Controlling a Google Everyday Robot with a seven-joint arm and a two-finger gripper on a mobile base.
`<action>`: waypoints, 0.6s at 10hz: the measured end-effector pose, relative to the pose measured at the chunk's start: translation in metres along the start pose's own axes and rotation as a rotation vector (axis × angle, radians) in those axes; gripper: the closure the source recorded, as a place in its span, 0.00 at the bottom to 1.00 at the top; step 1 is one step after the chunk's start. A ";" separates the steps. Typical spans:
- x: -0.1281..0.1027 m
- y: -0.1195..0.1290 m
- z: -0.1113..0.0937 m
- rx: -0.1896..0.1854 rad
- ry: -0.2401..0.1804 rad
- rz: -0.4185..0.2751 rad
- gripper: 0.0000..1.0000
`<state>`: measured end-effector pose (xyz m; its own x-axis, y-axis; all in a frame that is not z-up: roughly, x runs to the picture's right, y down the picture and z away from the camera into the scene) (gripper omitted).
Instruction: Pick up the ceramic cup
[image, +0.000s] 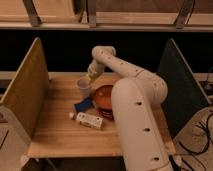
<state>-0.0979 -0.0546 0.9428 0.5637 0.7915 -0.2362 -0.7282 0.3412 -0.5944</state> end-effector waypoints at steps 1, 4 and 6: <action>-0.008 0.002 -0.013 0.016 -0.021 -0.029 1.00; -0.031 0.010 -0.049 0.064 -0.094 -0.096 1.00; -0.037 0.011 -0.069 0.097 -0.127 -0.111 1.00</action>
